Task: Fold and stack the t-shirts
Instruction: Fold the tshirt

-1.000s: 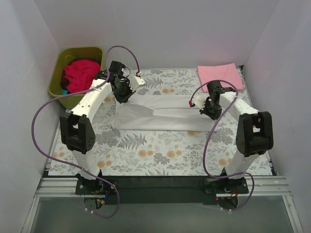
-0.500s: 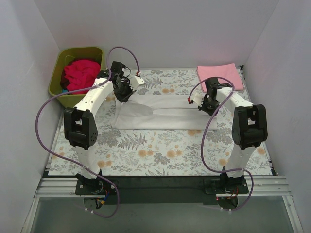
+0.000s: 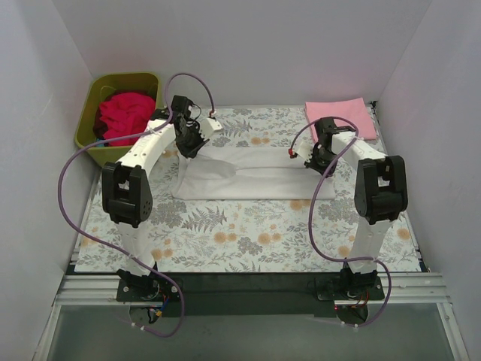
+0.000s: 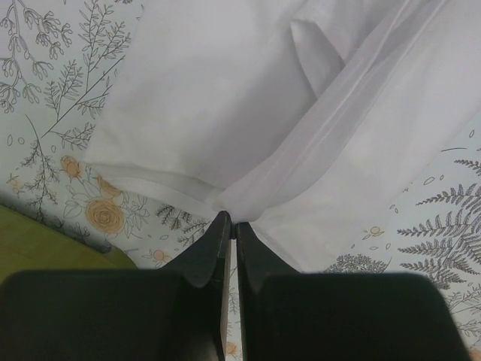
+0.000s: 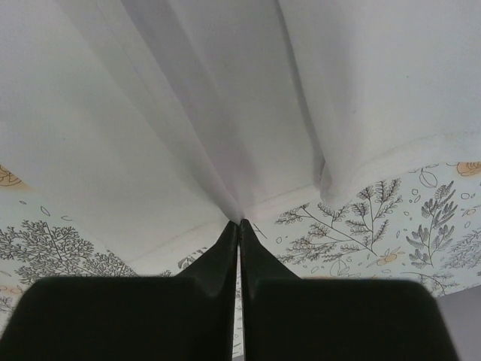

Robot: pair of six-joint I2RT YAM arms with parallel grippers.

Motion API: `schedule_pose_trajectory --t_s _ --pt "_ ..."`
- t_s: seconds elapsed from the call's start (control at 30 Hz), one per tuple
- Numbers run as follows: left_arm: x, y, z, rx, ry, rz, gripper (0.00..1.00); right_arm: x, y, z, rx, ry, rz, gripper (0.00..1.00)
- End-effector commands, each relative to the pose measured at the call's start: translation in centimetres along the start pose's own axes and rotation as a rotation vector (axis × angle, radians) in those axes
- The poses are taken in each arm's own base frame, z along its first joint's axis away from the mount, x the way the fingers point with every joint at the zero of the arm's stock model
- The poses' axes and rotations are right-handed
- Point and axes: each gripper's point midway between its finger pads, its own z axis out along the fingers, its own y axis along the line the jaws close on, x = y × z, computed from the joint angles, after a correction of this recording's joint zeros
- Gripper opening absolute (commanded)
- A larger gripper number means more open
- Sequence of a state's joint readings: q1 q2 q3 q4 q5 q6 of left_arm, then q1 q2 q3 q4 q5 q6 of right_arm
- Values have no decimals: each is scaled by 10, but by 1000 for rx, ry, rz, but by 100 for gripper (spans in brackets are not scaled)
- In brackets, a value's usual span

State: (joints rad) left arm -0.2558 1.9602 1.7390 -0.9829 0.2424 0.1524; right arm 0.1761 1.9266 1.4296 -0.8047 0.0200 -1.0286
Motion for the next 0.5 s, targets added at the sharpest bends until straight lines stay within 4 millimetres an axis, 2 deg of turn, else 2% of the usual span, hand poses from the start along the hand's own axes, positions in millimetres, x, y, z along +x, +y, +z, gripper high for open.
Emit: schedule_pose_trajectory --t_s 0.0,0.07,0.1,0.13,0.17,0.23,0.27,0.33,0.37,0.4,0.43,0.47 --pt "-4 16 -8 -57 -20 12 0 -4 -16 -3 30 -6 -35 1" --pt "-2 17 -5 -60 -14 -5 7 -3 -20 -2 39 9 -16 13" --pt "0 21 -5 -74 -5 -17 13 -2 -22 -3 46 9 -2 28" --pt "0 24 -6 -94 -7 -55 28 -7 -29 -9 64 -9 12 32" --pt "-1 29 -6 -110 -14 -74 33 -8 -33 -13 72 -19 25 35" --pt "0 35 -11 -137 -20 -151 39 -14 -44 -23 97 -54 60 36" --pt "-1 37 -16 -144 -30 -160 48 -17 -47 -26 105 -68 70 36" --pt "-2 33 -22 -150 -51 -236 49 -23 -49 -28 94 -97 106 36" --pt "0 24 -21 -128 -54 -289 49 -30 -57 -35 106 -117 117 34" --pt "-5 20 -31 -128 -83 -309 50 -34 -59 -36 104 -128 131 30" --pt "-6 13 -31 -107 -98 -335 52 -38 -60 -29 84 -138 164 29" --pt "-7 4 -33 -89 -111 -396 52 -46 -68 -36 95 -161 175 28"
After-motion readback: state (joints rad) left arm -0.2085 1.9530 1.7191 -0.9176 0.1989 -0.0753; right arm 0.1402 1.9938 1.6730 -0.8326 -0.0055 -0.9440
